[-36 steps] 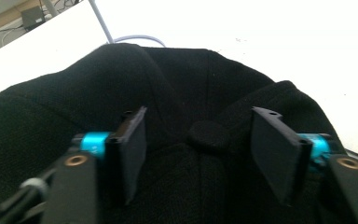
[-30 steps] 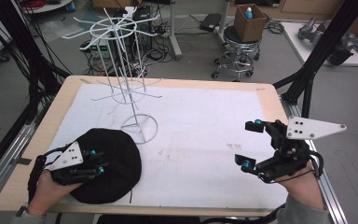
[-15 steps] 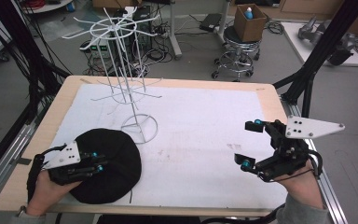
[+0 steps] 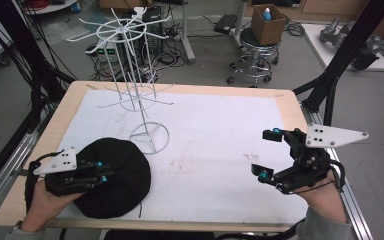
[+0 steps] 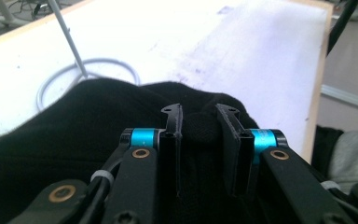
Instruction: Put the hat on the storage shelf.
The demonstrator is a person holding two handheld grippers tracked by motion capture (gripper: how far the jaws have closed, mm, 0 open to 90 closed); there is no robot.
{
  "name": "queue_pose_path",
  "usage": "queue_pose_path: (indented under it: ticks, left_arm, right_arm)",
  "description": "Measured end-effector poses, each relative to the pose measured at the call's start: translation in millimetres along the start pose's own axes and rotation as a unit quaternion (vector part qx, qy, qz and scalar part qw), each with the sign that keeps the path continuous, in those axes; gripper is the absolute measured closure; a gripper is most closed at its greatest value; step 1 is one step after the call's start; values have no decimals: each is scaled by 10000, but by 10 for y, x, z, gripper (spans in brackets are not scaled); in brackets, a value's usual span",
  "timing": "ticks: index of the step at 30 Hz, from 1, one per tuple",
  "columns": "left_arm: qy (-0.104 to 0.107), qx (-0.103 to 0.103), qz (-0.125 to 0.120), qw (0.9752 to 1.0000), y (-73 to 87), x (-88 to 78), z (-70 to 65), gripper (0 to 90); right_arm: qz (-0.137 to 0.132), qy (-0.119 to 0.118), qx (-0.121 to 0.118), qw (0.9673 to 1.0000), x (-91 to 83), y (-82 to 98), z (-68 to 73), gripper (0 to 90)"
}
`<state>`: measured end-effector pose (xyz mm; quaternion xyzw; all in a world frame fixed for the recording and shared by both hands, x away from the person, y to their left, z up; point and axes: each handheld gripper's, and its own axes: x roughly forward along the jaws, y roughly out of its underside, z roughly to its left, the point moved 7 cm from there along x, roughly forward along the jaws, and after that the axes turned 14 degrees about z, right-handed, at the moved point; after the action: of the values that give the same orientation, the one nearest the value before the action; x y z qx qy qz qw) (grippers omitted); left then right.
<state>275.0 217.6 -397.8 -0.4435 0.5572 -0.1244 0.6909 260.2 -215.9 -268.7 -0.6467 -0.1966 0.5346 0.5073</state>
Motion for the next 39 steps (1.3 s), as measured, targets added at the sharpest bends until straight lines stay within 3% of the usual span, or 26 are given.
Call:
queue_pose_path:
  ticks: [8,17,23,28,31,39]
  left_arm:
    - [25,-120,-327,9994,-112,-210,6,717]
    - [207,-131,-848,9961,-308,-542,-79,718]
    - [285,-35,-986,9947,-432,-700,-194,718]
    - [284,30,-912,9954,-499,-769,-273,718]
    - [179,77,-836,9963,-521,-804,-291,718]
    - [119,138,-1116,9936,-588,-1108,-313,718]
  right_arm:
    - [19,-7,28,10000,12,6,-9,8]
    - [70,-15,64,10000,42,18,-26,8]
    - [85,-23,49,9999,54,16,-19,8]
    - [64,-25,46,10000,47,15,-18,8]
    - [19,-25,74,10000,20,20,-16,8]
    - [3,-18,115,9999,30,31,-40,8]
